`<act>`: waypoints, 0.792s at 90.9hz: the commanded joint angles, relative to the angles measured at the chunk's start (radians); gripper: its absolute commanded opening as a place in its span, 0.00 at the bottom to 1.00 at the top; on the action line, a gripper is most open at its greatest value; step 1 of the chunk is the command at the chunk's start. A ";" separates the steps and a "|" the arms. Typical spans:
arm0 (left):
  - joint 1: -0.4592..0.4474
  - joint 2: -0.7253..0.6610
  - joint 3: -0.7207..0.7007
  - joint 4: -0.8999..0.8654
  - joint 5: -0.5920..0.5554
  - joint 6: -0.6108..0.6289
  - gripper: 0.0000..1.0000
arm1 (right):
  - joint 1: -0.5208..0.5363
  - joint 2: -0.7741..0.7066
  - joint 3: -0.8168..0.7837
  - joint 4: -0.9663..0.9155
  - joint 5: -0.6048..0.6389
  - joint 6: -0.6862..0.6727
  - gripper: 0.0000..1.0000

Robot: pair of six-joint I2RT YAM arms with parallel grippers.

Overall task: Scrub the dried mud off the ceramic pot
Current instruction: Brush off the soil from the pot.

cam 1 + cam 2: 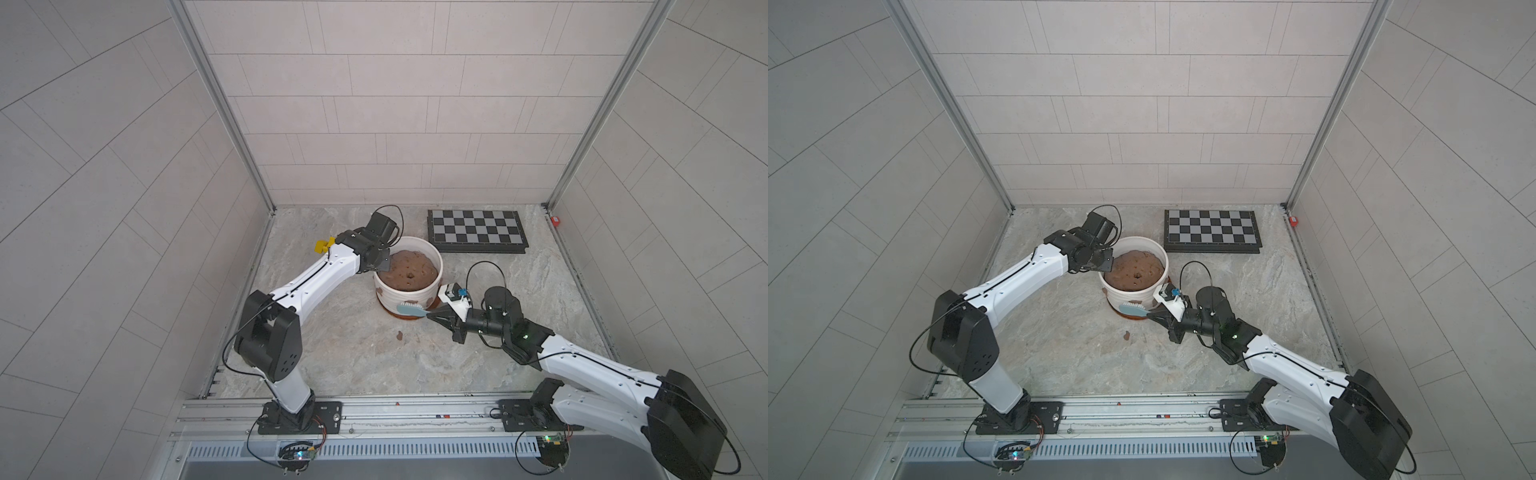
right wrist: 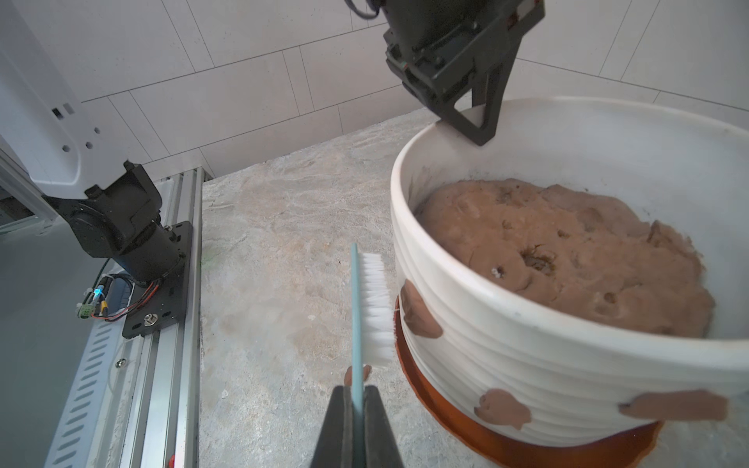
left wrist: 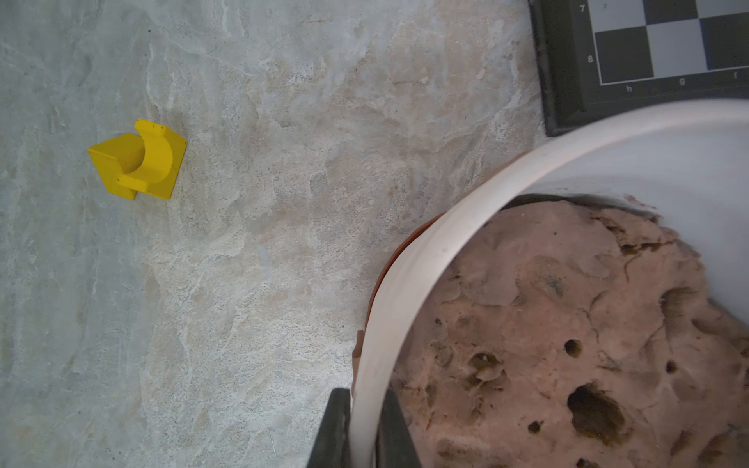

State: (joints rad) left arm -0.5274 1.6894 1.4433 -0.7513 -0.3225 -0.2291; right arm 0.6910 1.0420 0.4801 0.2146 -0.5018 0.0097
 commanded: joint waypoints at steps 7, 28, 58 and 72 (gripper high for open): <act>-0.009 0.013 0.014 -0.017 0.081 0.159 0.00 | -0.034 0.047 0.046 -0.002 -0.090 -0.013 0.00; -0.008 0.012 0.016 -0.028 0.103 0.183 0.00 | -0.084 0.061 0.027 0.022 -0.019 0.000 0.00; -0.005 0.013 0.011 -0.035 0.167 0.229 0.00 | -0.085 0.142 -0.054 0.135 0.123 0.041 0.00; -0.002 0.022 0.015 -0.038 0.181 0.236 0.00 | -0.083 0.175 -0.059 0.125 0.117 0.055 0.00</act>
State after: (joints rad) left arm -0.5133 1.6955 1.4460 -0.7185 -0.2543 -0.1043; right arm 0.6239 1.1770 0.4404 0.3531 -0.5304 0.0345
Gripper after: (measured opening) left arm 0.136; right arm 0.053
